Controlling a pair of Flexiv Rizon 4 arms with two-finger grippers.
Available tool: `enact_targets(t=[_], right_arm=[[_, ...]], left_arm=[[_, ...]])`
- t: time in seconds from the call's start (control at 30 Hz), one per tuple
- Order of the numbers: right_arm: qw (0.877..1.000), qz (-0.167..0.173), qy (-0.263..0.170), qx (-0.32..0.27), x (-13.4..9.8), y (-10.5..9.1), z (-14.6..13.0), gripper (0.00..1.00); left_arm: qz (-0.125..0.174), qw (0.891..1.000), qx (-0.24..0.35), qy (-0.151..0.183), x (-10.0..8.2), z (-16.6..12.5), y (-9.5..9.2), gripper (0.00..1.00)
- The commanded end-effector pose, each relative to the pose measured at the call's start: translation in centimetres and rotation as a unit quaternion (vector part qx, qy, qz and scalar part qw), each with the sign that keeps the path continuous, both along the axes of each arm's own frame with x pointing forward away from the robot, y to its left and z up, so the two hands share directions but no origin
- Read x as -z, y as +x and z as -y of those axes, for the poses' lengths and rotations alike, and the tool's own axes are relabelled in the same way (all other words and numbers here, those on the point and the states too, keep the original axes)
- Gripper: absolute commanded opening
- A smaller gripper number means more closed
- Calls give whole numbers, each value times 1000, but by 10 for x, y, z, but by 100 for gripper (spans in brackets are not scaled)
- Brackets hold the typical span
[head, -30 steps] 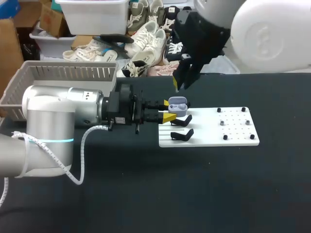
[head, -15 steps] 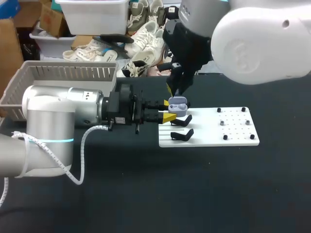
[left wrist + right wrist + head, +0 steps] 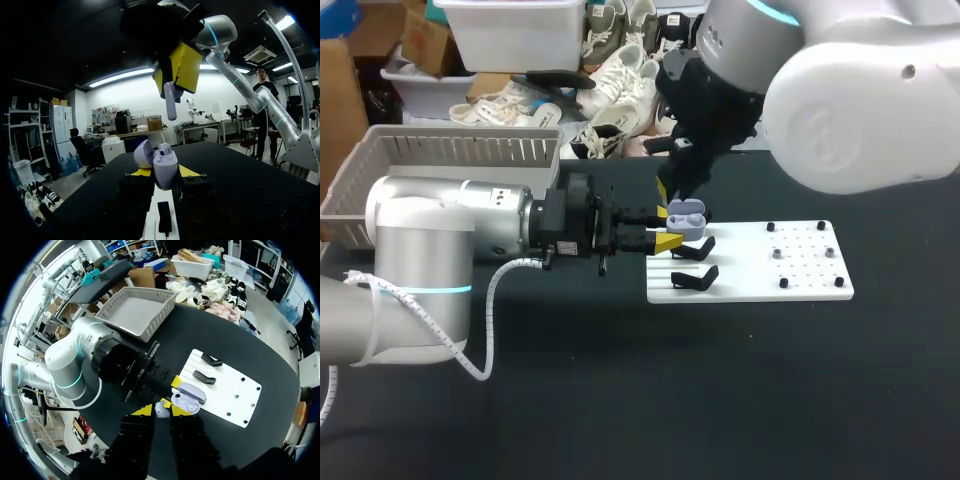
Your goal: Pick up each earbud case from the left stands, insert the matching earbuds, close the lid, and place the case in the box.
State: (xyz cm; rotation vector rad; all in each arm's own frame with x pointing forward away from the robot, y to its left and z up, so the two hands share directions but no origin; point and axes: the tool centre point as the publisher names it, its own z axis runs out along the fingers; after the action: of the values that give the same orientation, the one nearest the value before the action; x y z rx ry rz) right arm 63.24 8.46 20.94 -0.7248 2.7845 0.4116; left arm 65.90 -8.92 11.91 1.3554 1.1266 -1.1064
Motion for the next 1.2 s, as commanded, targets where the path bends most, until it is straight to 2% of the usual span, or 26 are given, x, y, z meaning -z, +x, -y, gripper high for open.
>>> enact_targets(t=[0.03,0.2,0.53,0.83,1.2], right_arm=[[1000,0,6,-13,5,1,4,0],[1000,-2,2,-19,9,1,5,0],[999,14,-35,-16,19,-1,4,0],[999,28,-44,1,27,2,6,0],[999,28,-40,13,35,6,8,0]], left_arm=[[1,1000,-2,-1,1,1,0,0],[1,1000,-2,-1,1,1,0,0],[1,1000,-2,-1,1,1,0,0],[1,1000,-2,-1,1,1,0,0],[1,1000,-2,-1,1,1,0,0]])
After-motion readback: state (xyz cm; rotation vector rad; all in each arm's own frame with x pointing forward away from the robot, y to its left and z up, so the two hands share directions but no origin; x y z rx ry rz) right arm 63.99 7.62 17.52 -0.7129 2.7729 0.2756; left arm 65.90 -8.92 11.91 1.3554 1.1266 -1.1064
